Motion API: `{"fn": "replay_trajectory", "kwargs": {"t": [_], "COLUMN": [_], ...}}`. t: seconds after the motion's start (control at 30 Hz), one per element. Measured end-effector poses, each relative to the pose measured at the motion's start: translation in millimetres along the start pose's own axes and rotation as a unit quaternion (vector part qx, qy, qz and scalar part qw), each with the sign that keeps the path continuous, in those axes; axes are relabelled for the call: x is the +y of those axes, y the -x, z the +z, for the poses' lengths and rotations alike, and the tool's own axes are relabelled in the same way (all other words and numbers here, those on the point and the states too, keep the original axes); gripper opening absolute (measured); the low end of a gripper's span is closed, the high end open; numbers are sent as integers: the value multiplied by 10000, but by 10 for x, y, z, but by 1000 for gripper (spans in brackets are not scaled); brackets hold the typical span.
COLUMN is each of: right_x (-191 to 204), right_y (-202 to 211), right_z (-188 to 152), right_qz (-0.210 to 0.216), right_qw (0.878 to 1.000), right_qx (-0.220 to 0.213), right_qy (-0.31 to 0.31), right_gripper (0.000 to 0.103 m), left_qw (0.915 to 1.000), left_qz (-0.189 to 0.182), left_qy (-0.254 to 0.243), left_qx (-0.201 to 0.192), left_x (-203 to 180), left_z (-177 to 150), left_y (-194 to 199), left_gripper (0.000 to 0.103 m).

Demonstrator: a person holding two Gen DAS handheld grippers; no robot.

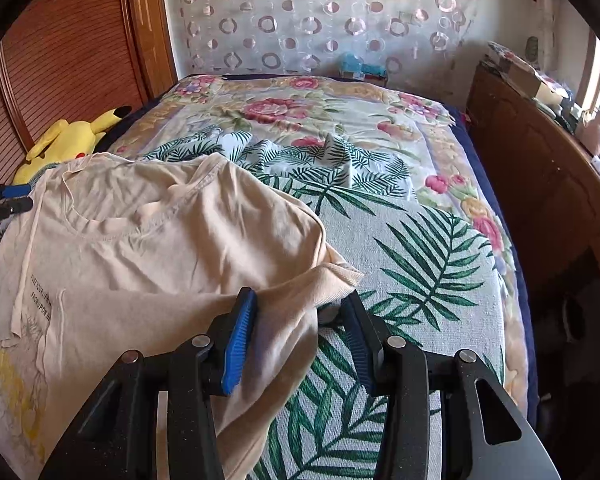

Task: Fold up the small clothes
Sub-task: 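Close the left gripper on the edge of the folded shirt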

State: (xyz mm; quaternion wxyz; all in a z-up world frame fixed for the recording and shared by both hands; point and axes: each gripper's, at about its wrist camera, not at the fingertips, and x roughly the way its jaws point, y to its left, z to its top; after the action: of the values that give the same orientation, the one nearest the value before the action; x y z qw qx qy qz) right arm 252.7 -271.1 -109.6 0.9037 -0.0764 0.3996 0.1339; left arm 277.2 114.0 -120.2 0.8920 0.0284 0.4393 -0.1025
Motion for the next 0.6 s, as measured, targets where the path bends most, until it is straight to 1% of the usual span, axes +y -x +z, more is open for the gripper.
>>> {"fn": "replay_trajectory", "kwargs": {"t": [0.1,0.13,0.17,0.23,0.3,0.37,0.4,0.43,0.5,0.6], "right_x": [9,7,3,-3,-16,-21,-24,-25,-29,-28], "right_y": [12,12,14,17,24,35,33,41,39,42], "right_z": [-59,-69,-75,-82,-74,-80,-74,-83,-81,-81], "right_qz": [-15,-16,-13,-24,-9,8,8,7,11,18], "right_qw": [9999,9999,9999,9999,9999,9999,9999,9999,9999,9999], "right_qx": [-130,-131,-131,-124,-120,-118,-117,-118,-117,-115], "right_qy": [17,10,6,19,12,4,4,4,3,8], "right_gripper": [46,46,46,46,46,46,46,46,46,46], "left_qw": [10000,10000,10000,9999,9997,9997,9997,9996,9995,9994], "left_qz": [-62,-84,-93,-122,-225,-252,-248,-296,-303,-219], "left_qy": [-6,3,10,4,30,11,-5,-11,-40,-51], "left_qx": [7,9,-16,-42,-63,-66,-61,-47,-42,-263], "left_x": [-2,7,10,8,20,28,24,18,1,7], "left_z": [-8,-5,-1,20,45,73,79,82,80,89], "left_y": [-17,-22,-28,-30,-35,-47,-46,-46,-18,117], "left_gripper": [74,70,69,58,51,34,21,10,8,7]}}
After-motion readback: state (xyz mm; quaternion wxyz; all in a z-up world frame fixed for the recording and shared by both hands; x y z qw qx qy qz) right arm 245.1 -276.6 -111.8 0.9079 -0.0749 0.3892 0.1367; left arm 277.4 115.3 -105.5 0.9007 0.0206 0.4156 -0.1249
